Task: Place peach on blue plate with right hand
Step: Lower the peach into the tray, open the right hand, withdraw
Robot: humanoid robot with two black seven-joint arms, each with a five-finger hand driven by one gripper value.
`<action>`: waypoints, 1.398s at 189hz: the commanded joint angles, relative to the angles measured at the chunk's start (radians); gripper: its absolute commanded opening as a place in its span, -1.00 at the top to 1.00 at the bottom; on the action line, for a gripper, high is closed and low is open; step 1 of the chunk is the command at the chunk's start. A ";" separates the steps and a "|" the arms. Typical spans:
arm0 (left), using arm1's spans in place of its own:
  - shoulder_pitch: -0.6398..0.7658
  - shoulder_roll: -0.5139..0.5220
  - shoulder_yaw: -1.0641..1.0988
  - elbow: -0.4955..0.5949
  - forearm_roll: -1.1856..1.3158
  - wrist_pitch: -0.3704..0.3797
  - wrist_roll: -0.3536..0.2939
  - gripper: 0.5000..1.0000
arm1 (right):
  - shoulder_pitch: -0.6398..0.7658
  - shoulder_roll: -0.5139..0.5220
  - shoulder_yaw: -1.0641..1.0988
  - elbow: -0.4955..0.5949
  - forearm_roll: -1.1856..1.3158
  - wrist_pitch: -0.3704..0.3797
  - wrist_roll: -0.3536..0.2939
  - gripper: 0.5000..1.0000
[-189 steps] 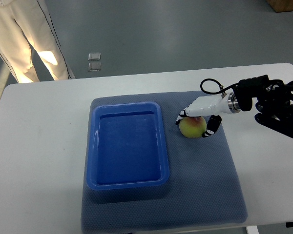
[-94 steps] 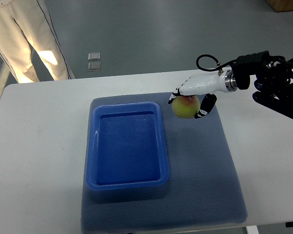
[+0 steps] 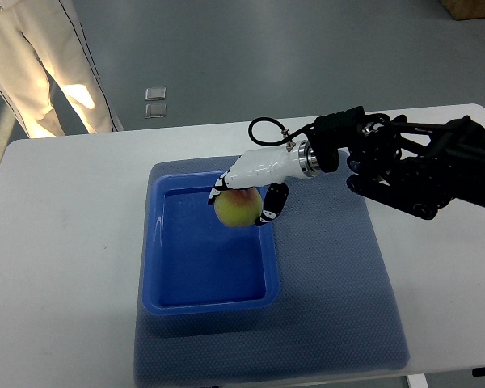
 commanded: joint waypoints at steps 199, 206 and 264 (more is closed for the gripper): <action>0.001 0.000 0.000 0.000 0.001 0.000 0.000 -1.00 | -0.070 0.005 0.189 -0.006 0.246 0.009 -0.051 -0.71; 0.000 0.000 0.000 0.000 -0.001 0.000 0.000 -1.00 | -0.076 -0.018 0.204 -0.015 0.293 0.009 -0.051 -0.71; 0.000 0.000 0.000 0.000 0.001 0.000 0.000 -1.00 | -0.207 -0.064 0.327 -0.156 0.736 0.009 -0.051 -0.71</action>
